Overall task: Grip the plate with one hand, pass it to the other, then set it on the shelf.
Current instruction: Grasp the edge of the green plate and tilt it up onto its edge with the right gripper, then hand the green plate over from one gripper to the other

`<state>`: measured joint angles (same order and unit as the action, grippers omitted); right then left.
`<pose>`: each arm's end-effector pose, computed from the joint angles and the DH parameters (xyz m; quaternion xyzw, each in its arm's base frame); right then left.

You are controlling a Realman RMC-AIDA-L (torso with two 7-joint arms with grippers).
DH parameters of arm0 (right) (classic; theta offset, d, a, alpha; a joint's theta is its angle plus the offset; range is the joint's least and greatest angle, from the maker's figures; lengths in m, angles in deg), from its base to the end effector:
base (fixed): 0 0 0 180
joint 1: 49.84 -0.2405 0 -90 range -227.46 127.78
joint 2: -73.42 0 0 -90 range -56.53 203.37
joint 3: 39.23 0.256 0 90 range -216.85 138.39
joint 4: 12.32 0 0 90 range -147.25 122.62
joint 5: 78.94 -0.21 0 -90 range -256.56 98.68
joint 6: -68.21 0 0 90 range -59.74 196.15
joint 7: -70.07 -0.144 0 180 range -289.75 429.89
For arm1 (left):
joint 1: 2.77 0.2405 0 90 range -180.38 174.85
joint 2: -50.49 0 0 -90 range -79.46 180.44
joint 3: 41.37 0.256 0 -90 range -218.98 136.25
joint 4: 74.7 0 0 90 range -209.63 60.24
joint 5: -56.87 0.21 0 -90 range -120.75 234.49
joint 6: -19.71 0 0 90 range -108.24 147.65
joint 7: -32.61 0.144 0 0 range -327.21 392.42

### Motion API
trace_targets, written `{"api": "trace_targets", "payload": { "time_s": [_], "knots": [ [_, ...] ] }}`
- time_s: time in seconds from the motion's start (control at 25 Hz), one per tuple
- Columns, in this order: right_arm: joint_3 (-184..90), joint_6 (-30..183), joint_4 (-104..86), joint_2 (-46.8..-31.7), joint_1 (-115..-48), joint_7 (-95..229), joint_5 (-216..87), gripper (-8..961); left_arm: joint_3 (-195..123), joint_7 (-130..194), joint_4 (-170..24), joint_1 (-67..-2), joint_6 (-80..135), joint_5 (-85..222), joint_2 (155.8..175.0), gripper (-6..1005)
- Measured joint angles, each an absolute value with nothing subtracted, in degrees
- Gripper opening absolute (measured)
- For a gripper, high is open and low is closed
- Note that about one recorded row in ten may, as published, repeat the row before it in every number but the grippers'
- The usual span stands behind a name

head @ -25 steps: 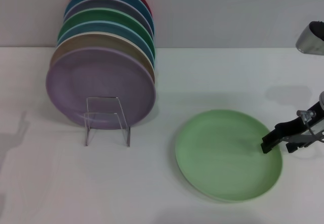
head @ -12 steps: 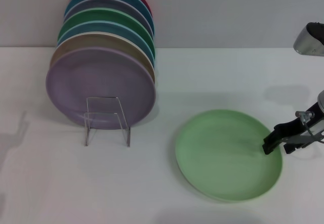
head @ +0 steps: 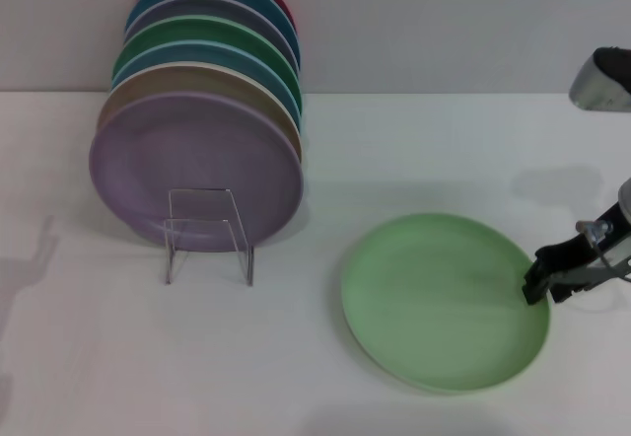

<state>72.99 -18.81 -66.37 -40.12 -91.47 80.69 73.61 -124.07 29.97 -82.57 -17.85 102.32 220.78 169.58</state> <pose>0.2480 0.3792 0.0248 -0.7429 0.6129 -0.1732 0.2059 -0.3552 0.2727 0.0309 -0.6450 -0.1322 -0.2890 0.6949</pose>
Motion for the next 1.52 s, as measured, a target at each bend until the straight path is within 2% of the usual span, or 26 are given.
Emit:
{"api": "trace_targets", "payload": {
  "time_s": [0.24,0.8,0.88,1.08,1.32,1.52],
  "knots": [
    [68.8,-17.89,-65.63,-40.29,-91.95,80.68,73.63,244,-124.07,29.97,-82.65,-17.94,102.04,220.71,169.58,799],
    [68.6,-16.96,-69.49,-40.4,-90.94,80.7,74.41,35,-124.07,29.97,-82.87,-17.97,101.69,220.96,169.57,799],
    [68.61,-16.23,-72.65,-40.56,-89.76,80.7,74.49,35,-124.07,29.97,-82.87,-17.97,101.78,220.93,169.57,799],
    [69.08,-13.1,-83.97,-42.12,-85.21,80.92,75.94,32,-124.11,29.97,-83.08,-17.9,102.26,220.73,169.58,799],
    [68.51,-9.02,-100.05,-45.35,-76.95,83.57,76.23,25,-124.16,29.94,-86.09,-16.43,103.75,220.73,169.51,798],
    [64.55,-3.96,-108.1,-45.61,-69.79,85.08,73.26,23,-124.12,29.88,-87.33,-16.04,105.57,220.85,169.31,798]
  ]
}}
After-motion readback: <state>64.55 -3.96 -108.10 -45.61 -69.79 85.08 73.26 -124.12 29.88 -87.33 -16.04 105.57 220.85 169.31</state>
